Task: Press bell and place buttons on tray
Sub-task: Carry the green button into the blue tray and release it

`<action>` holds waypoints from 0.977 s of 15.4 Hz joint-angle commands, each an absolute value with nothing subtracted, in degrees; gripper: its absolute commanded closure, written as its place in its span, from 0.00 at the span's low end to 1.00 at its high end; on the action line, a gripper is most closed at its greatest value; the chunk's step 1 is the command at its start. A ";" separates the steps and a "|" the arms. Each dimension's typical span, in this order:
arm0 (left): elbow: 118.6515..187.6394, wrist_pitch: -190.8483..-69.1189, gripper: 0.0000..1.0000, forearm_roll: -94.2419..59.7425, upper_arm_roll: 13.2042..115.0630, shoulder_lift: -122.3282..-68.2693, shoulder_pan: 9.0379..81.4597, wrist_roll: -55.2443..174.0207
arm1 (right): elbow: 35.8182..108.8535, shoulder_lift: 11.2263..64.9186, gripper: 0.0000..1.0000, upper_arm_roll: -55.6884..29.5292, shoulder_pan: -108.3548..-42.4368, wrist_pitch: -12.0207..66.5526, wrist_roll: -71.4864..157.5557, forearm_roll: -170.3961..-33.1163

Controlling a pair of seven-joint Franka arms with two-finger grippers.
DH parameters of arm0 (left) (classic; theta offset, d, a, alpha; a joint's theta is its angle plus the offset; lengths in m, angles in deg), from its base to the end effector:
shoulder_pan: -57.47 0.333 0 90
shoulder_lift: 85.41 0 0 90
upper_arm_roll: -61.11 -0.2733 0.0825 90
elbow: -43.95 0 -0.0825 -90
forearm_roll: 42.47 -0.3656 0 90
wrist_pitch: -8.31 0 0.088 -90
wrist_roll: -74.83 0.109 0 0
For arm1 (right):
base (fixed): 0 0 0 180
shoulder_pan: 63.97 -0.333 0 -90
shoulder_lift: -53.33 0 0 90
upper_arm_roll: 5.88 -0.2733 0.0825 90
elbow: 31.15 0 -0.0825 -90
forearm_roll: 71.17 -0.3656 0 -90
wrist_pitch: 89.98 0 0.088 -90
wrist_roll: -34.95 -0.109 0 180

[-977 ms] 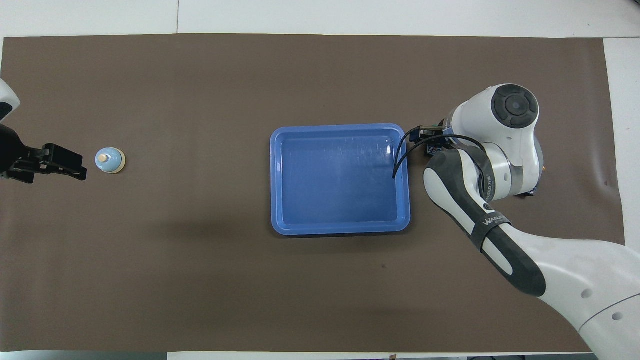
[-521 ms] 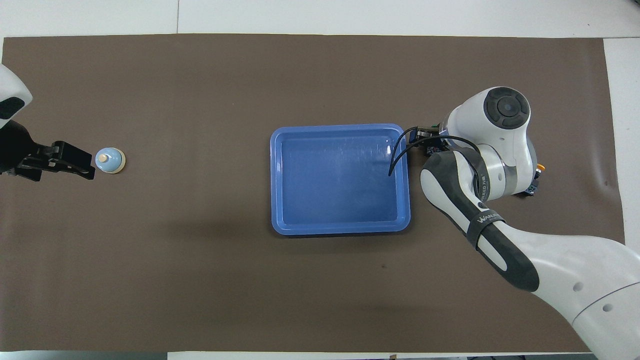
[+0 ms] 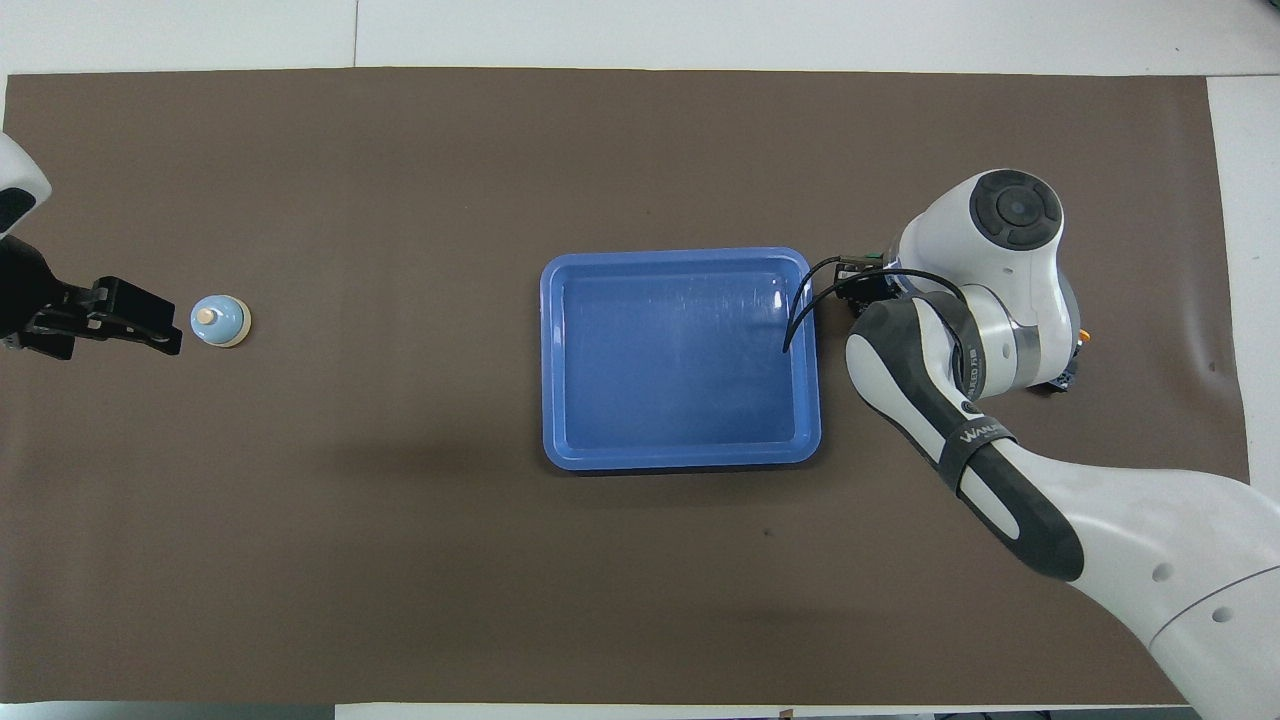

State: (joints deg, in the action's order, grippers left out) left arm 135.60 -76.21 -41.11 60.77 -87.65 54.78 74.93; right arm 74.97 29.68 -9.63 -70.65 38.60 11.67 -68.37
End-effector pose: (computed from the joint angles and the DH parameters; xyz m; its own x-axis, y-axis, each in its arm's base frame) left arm 0.5320 -0.0247 0.5385 0.9857 -0.0444 -0.1627 -0.0411 -0.9989 0.0237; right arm 0.5953 0.1064 0.2695 0.9802 -0.1974 -0.0137 -0.1972 -0.9802 0.0182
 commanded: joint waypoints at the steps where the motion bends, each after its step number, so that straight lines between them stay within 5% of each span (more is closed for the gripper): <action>1: 135.00 -75.36 0.00 -40.98 60.49 -86.38 54.57 74.48 | 65.48 29.95 1.00 -10.53 -71.79 26.70 10.25 -67.73; 3: 135.09 -75.18 0.00 -40.98 60.49 -86.29 54.57 74.48 | 60.10 29.24 1.00 -10.63 -75.29 20.87 9.55 -68.27; 7: 135.09 -75.18 0.00 -40.98 60.49 -86.21 54.57 74.48 | 60.08 29.24 1.00 -10.71 -81.45 21.46 2.71 -68.62; 15: 135.09 -75.27 0.00 -40.98 60.49 -86.21 54.57 74.48 | 71.76 29.42 1.00 -10.71 -84.10 35.78 0.58 -69.50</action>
State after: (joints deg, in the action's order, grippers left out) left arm 135.50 -76.21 -41.11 60.77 -86.63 54.78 74.93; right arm 68.10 28.43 -10.51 -84.57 32.43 0.65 -68.70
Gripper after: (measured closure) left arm 0.000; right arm 0.590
